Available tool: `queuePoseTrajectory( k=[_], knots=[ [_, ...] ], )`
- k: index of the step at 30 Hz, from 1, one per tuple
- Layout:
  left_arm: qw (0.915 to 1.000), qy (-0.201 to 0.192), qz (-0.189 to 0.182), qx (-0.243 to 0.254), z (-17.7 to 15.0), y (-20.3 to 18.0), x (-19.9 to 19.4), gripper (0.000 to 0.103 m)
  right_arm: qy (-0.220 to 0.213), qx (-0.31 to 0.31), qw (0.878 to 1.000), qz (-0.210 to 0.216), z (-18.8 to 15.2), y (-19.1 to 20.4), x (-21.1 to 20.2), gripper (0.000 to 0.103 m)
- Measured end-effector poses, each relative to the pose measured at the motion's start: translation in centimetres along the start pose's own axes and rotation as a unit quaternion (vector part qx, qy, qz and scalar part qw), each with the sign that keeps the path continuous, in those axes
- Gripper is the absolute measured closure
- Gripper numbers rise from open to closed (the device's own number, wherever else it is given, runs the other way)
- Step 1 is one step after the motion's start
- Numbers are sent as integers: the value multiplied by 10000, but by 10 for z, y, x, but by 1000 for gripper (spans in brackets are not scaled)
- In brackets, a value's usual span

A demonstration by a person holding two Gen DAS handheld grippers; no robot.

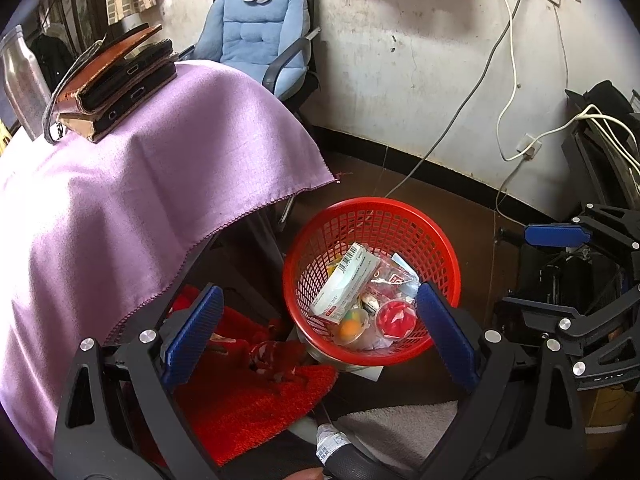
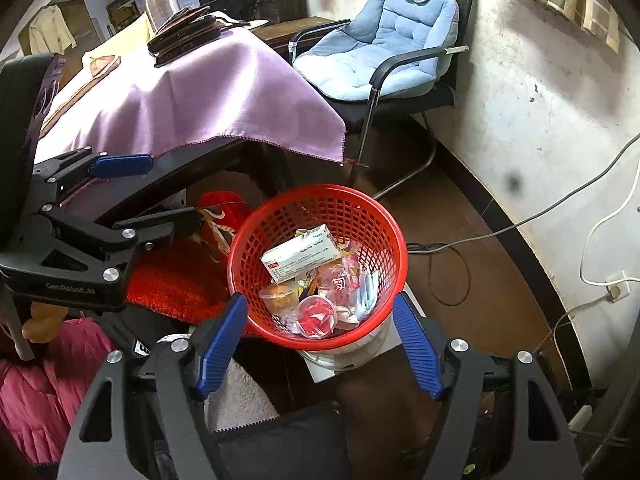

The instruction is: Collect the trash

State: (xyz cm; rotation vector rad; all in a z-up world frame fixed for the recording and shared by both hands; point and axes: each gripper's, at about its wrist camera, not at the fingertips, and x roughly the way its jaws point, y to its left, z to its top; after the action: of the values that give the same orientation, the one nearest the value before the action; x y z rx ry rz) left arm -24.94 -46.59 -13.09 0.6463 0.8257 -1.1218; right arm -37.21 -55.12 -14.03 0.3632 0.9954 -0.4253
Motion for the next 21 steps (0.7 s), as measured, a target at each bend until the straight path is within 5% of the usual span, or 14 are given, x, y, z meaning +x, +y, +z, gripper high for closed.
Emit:
queuePoseTrajectory(
  k=[21],
  knots=[
    [9998,-78,123,110,-3,-3,1,9,-20,-12,10000,-6,0,1,-3,28]
  ],
)
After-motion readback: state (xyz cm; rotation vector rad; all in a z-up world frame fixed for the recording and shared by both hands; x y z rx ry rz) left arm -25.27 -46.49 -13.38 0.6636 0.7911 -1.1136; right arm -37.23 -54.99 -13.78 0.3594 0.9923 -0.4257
